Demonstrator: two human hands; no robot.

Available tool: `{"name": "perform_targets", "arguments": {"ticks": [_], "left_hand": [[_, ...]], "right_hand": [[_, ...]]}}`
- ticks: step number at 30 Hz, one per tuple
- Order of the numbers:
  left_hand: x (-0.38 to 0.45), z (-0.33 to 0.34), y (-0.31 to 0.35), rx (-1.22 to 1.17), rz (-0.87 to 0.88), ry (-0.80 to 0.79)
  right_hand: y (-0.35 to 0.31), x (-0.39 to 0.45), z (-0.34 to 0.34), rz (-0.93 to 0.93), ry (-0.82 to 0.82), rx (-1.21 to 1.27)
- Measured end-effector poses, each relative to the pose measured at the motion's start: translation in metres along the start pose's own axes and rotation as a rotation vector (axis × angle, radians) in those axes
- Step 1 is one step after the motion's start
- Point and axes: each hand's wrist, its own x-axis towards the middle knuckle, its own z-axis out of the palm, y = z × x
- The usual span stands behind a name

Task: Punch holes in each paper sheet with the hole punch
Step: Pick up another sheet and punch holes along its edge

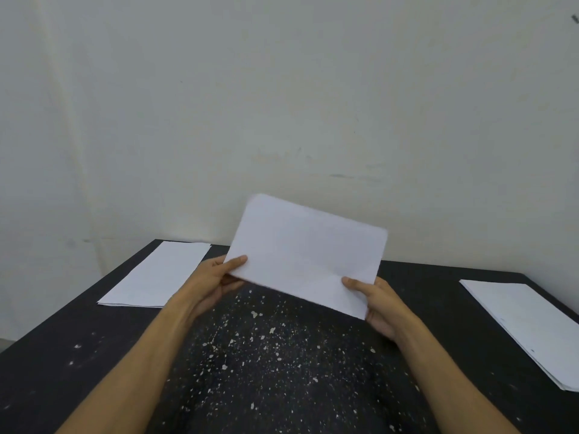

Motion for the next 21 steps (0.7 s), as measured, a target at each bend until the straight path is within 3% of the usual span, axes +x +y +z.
{"name": "perform_targets", "arguments": {"ticks": [2,5,9,14,18,21], "left_hand": [[-0.002,0.006,0.000,-0.171,0.007,-0.080],[-0.009,0.030,-0.014,-0.208,-0.009,-0.214],[-0.015,0.073,-0.039,-0.269,-0.057,-0.217],[-0.010,0.082,-0.034,-0.286,0.023,-0.166],[-0.007,0.061,-0.008,-0.093,-0.049,-0.202],[-0.008,0.050,0.006,0.069,-0.138,-0.273]], "right_hand": [[0.000,-0.002,0.004,0.018,-0.007,0.134],[0.012,-0.005,0.019,0.021,-0.018,0.286],[0.032,-0.013,0.048,0.019,-0.068,0.345],[0.033,-0.020,0.041,0.010,-0.021,0.302],[0.004,-0.022,0.007,-0.047,0.028,0.179],[-0.022,-0.026,-0.007,-0.044,-0.059,-0.045]]}}
